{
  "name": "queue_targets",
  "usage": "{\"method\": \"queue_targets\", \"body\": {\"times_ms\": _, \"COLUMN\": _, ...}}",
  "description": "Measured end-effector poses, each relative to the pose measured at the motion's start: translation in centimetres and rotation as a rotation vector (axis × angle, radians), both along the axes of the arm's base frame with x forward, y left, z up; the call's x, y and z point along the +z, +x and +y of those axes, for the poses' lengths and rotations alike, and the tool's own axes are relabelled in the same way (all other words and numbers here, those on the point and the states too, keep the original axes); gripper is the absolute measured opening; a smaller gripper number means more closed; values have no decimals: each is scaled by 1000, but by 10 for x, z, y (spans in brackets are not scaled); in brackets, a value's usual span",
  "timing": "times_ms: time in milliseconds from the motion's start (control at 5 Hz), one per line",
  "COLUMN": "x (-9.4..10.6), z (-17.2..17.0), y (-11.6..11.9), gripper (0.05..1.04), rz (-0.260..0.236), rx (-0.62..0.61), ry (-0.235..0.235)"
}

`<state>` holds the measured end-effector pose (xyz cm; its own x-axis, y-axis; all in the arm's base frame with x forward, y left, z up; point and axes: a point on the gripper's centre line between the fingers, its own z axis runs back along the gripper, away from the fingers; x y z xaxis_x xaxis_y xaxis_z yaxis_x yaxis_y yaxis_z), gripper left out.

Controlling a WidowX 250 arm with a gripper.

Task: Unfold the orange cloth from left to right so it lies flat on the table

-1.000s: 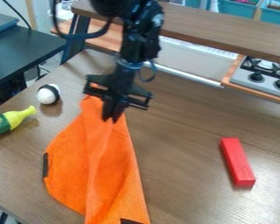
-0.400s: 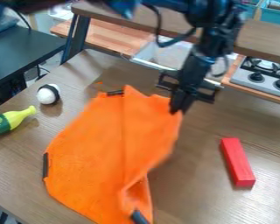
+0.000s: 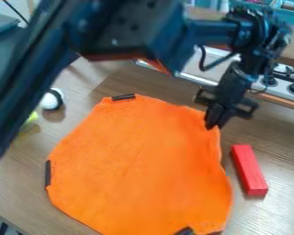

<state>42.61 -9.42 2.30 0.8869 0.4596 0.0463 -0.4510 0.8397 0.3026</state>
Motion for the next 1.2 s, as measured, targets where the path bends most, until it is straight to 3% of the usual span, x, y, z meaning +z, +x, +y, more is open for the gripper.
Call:
{"method": "queue_targets", "body": {"times_ms": 200, "x": -5, "z": -12, "y": 2, "gripper": 59, "rz": -37, "rx": -16, "ry": -5}}
{"method": "queue_targets", "body": {"times_ms": 400, "x": -30, "z": -11, "y": -8, "gripper": 59, "rz": -30, "rx": -10, "ry": -17}}
{"method": "queue_targets", "body": {"times_ms": 600, "x": -7, "z": -17, "y": -5, "gripper": 80, "rz": -131, "rx": -9, "ry": -86}}
{"method": "queue_targets", "body": {"times_ms": 800, "x": -14, "z": -11, "y": -7, "gripper": 233, "rz": -134, "rx": 28, "ry": -176}}
{"method": "queue_targets", "body": {"times_ms": 1200, "x": 1, "z": 1, "y": -18, "gripper": 795, "rz": -285, "rx": -25, "ry": -297}}
